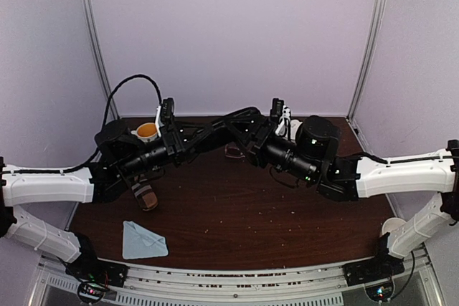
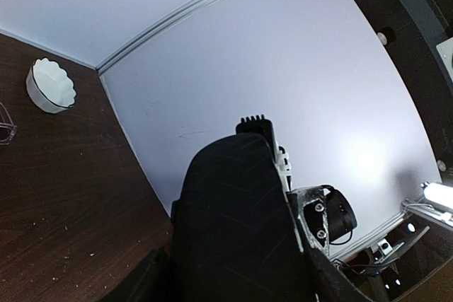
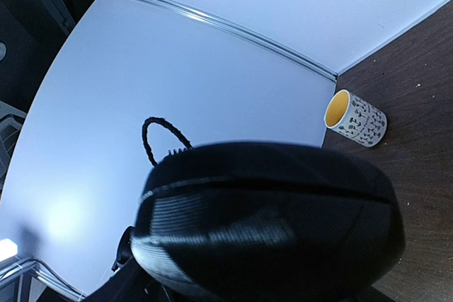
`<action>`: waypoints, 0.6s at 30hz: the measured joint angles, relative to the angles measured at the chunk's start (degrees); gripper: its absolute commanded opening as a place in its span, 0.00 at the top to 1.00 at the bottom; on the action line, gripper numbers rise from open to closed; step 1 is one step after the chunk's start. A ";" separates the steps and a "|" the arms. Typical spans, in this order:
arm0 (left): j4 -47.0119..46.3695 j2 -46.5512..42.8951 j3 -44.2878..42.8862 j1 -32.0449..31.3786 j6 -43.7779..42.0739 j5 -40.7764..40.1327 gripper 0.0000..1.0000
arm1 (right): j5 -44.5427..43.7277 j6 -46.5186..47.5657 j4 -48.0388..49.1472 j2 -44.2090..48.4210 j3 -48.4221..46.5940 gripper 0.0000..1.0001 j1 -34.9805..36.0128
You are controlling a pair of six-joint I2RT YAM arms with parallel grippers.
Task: Organize the sunglasses
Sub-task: Pass from the left arm to the right
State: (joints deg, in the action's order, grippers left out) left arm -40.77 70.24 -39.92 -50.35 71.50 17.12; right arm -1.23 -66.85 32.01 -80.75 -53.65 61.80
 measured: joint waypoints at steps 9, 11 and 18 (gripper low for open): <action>0.42 -0.83 0.61 -0.42 -1.44 -0.04 0.04 | 1.36 1.31 -0.07 -0.20 -0.33 0.49 -0.24; 4.26 -2.16 0.52 -0.59 -4.02 0.02 0.02 | 1.92 3.82 -1.09 0.00 -0.24 0.50 -0.22; 16.46 -9.03 0.59 -0.87 -13.22 0.15 0.02 | 7.85 15.32 -10.69 3.48 0.44 0.49 -1.79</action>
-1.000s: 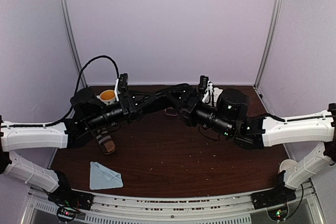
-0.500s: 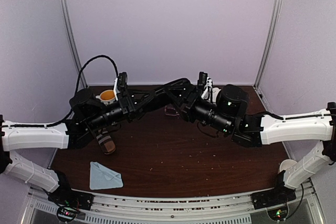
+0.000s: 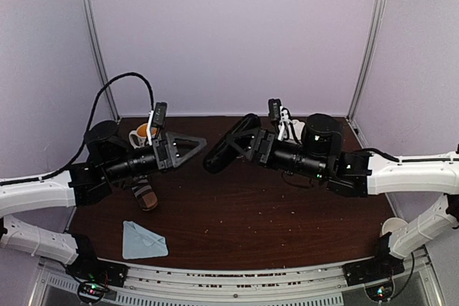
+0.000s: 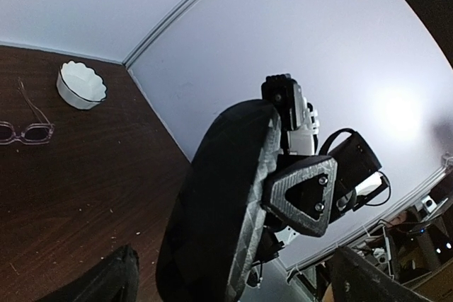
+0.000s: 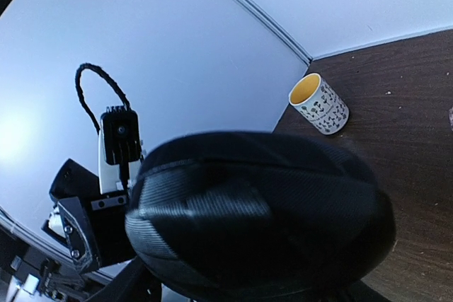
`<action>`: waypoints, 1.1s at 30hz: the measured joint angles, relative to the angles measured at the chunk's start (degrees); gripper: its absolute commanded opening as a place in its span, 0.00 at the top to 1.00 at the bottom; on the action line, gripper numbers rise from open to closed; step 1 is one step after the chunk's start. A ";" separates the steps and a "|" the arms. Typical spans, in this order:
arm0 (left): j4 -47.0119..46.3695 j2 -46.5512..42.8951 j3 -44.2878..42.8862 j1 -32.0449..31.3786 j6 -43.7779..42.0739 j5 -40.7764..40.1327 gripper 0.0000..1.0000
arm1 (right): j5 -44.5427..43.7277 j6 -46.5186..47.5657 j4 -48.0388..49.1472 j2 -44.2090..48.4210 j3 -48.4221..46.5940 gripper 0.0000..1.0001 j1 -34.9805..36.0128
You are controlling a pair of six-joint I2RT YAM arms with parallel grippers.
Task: Organize the sunglasses
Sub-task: Pass from the left arm to the right, then open the sunglasses case.
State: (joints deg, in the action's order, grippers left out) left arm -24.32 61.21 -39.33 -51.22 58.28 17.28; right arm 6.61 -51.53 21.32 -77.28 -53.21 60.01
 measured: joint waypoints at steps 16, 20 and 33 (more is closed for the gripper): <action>14.64 3.17 -6.10 -0.26 -20.94 13.88 0.02 | 12.92 22.84 -17.00 11.02 0.04 0.51 -0.37; 14.93 4.50 -7.06 -1.68 -23.41 16.37 0.02 | 13.64 24.61 -19.52 11.02 0.04 0.54 -0.37; 15.02 12.39 -10.99 -3.98 -26.36 18.51 0.12 | 17.46 26.32 -22.10 10.73 -0.13 0.56 -0.37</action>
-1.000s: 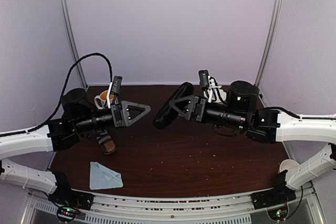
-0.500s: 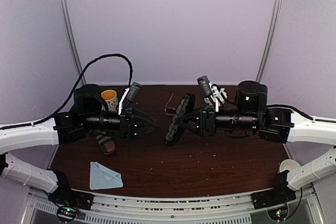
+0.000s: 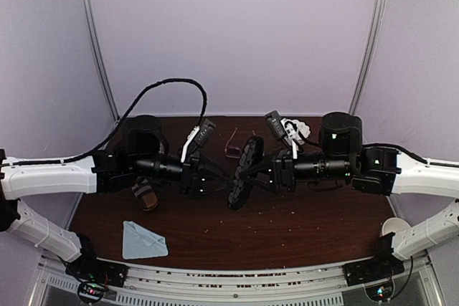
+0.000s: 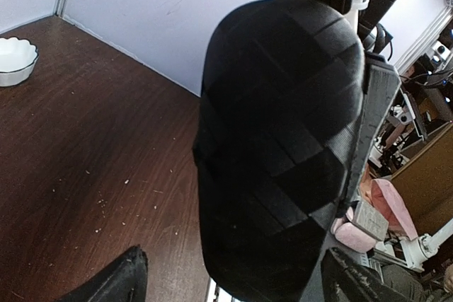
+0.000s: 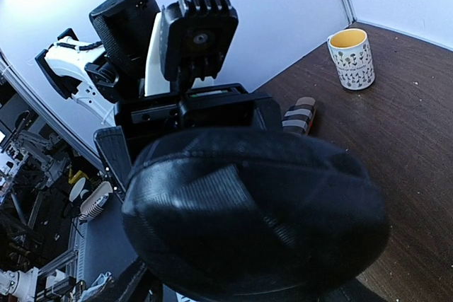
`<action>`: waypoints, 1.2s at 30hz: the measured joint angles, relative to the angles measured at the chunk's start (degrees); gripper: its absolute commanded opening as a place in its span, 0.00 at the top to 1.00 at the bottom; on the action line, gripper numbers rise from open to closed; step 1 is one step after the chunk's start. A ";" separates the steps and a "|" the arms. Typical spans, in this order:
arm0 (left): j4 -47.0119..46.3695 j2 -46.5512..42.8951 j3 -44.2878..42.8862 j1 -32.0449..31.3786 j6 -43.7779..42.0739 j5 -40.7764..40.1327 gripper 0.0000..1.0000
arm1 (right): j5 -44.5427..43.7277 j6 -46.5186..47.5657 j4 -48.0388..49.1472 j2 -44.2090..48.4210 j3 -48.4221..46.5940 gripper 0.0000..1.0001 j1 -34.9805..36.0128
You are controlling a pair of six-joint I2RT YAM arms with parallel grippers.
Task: Organize the sunglasses
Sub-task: Open the sunglasses case.
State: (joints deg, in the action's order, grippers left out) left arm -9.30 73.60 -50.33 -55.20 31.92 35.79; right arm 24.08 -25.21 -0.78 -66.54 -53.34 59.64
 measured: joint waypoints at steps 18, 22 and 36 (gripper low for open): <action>0.26 2.19 -0.79 -1.73 -1.73 -3.08 0.29 | 2.08 -0.15 -1.01 -0.76 0.00 0.59 -0.50; -0.26 2.05 -0.17 -1.90 -1.79 -4.20 0.33 | 2.10 -0.17 -1.57 -0.74 0.02 0.58 -0.76; -5.40 0.79 6.60 2.64 2.03 -4.92 0.36 | 2.16 -1.18 -3.06 -0.74 1.81 0.62 -1.29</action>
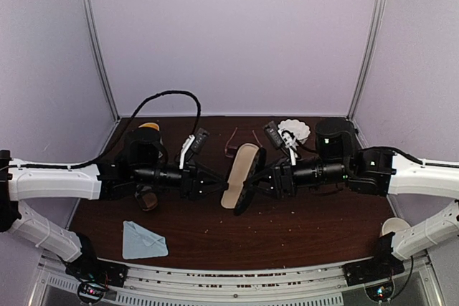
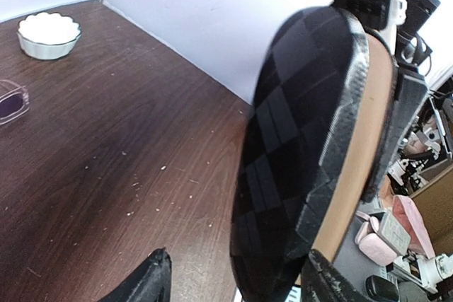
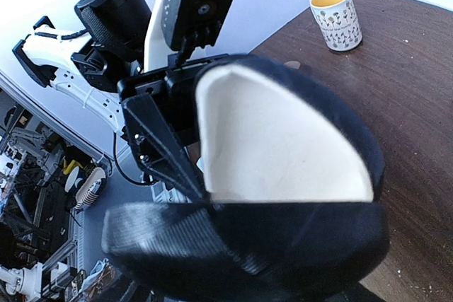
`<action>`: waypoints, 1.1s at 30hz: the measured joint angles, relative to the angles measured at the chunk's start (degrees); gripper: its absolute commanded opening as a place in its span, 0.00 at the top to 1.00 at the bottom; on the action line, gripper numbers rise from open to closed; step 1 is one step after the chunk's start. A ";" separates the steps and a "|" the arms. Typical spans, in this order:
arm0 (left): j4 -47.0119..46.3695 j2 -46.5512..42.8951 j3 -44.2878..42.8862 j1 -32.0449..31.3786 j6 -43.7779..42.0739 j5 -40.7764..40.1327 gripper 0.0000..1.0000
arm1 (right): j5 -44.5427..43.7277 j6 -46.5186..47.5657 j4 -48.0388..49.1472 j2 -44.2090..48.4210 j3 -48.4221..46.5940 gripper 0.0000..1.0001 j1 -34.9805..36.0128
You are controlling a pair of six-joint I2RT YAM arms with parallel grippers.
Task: Organize the sunglasses
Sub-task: Open the sunglasses case.
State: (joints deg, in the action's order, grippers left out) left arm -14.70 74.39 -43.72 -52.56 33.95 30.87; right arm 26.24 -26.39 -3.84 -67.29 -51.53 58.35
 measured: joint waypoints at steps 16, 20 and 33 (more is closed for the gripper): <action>0.00 0.13 2.56 2.34 0.85 -3.80 0.29 | 3.52 -1.70 -0.66 0.24 0.20 0.60 1.16; 1.77 -1.64 3.39 2.29 -0.55 -3.96 0.27 | 3.28 -0.98 -2.05 0.24 0.02 0.60 1.49; -3.58 3.93 3.74 1.44 0.61 -0.11 0.37 | 7.41 -0.96 -4.42 -7.10 -5.18 0.60 2.40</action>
State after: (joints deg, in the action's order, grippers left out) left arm -18.28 78.32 -39.99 -51.11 34.57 30.76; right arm 33.65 -27.35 -8.25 -74.39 -56.71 60.75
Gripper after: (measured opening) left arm 0.726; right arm 0.637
